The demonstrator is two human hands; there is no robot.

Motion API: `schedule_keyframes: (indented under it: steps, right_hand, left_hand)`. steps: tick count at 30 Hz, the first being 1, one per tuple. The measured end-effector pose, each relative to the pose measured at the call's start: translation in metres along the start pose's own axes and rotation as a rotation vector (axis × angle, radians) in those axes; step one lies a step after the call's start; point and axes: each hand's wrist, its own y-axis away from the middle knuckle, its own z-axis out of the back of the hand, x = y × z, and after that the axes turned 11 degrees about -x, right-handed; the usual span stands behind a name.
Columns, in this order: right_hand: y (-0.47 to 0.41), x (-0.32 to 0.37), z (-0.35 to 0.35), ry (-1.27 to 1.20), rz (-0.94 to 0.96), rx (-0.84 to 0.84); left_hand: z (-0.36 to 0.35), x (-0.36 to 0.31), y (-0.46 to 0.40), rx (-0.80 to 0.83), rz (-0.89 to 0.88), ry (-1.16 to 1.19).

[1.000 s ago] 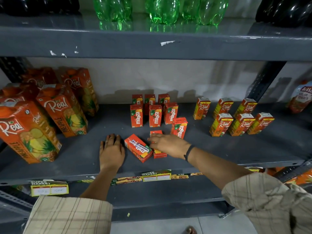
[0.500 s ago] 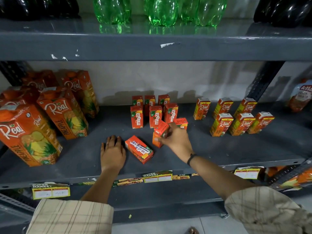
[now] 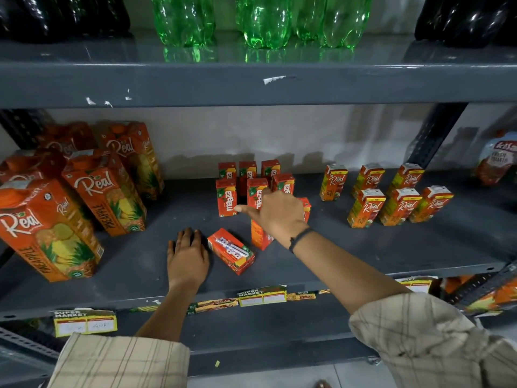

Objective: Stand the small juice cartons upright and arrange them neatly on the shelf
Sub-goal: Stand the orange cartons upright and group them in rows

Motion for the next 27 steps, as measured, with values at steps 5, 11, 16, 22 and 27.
schedule_keyframes:
  steps: [5,11,16,22,27]
  right_hand:
    - [-0.014,0.01,-0.002,0.057,-0.009,0.194]
    - [-0.025,-0.001,0.011,-0.024,0.164,0.317]
    - [-0.033,-0.012,0.014,-0.086,0.396,0.315]
    - [-0.033,-0.018,0.01,-0.072,0.506,0.305]
    - [-0.024,-0.019,0.019,-0.012,0.63,0.08]
  left_hand:
    - [-0.001,0.001,0.0,-0.002,0.013,-0.001]
    - [-0.002,0.001,0.0,-0.008,0.019,0.004]
    - [-0.002,0.0,0.001,-0.007,0.018,0.008]
    - [-0.002,0.001,0.001,-0.01,0.014,0.003]
    - [-0.002,0.0,0.0,-0.011,0.018,0.006]
